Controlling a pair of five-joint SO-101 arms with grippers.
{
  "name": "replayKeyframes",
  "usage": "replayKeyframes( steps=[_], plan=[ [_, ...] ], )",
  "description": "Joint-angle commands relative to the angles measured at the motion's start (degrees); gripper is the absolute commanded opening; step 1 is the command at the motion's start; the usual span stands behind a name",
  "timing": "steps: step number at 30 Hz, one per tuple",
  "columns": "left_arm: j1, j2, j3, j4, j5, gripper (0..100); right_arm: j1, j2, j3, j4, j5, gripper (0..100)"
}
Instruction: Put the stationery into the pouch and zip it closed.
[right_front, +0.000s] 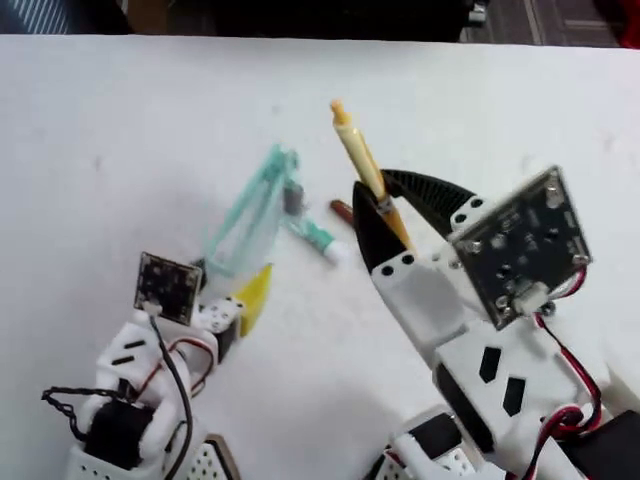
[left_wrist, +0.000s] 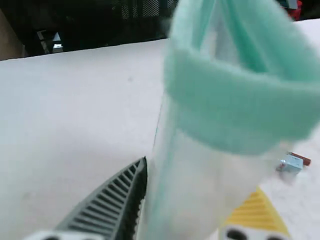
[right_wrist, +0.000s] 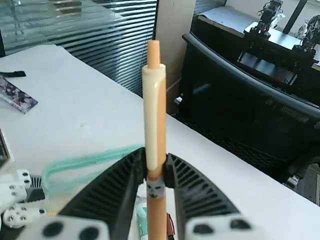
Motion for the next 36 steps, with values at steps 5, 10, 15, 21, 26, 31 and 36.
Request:
replayKeyframes(
  steps=[5,10,15,21,26,31,36],
  plan=[
    [3.74,1.54,-2.81,1.76,0.18,24,0.04,-3.03,1.14,-2.95,-8.18,1.5],
    [3.82,1.54,-2.81,1.76,0.09,24,0.04,-7.78,11.60,-5.85,-8.09,1.5],
    [3.82,1.54,-2.81,1.76,0.09,24,-0.31,-12.79,20.66,-16.84,-8.09,1.5],
    [3.91,1.54,-2.73,1.58,0.09,24,-1.36,-12.97,28.04,-34.33,-8.62,1.5],
    [4.00,1.54,-2.73,1.49,0.09,24,-12.88,-12.97,33.93,-49.63,-8.62,1.5],
    [4.00,1.54,-2.73,1.49,0.09,24,-15.25,-12.97,41.32,-53.93,-8.53,1.5],
    [3.65,1.54,-2.73,1.49,0.09,24,-15.60,-13.49,50.73,-58.68,-8.62,1.5]
  ],
)
